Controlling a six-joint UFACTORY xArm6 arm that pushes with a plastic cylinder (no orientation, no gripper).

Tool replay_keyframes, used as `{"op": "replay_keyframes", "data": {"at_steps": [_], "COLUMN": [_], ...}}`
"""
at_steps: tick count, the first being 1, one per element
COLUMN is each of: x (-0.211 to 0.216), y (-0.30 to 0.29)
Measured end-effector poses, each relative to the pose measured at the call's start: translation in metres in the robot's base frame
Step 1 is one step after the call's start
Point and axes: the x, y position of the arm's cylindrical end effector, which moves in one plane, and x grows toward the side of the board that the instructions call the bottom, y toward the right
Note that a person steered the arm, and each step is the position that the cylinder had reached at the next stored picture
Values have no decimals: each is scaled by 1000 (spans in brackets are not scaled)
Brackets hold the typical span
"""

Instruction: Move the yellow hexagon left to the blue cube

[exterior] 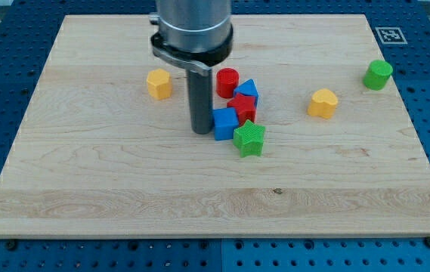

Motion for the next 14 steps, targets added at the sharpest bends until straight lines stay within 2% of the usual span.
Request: {"op": "replay_keyframes", "data": {"at_steps": [2, 3, 5, 6, 7, 8, 9, 11, 14], "x": [0, 1, 4, -8, -46, -98, -126, -112, -110], "y": [16, -14, -115, -139, -146, -146, -146, -142, -75]}}
